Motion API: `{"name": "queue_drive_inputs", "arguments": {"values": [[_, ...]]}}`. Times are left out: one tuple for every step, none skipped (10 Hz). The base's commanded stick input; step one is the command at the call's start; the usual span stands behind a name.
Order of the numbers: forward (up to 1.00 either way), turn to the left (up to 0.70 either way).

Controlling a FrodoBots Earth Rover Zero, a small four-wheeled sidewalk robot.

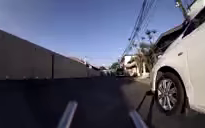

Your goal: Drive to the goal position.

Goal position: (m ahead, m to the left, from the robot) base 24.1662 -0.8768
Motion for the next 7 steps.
{"name": "queue_drive_inputs", "arguments": {"values": [[0.85, 0.0], [0.85, 0.0], [0.85, 0.0], [0.85, -0.34], [0.85, -0.34], [0.85, -0.34], [0.85, -0.34]]}}
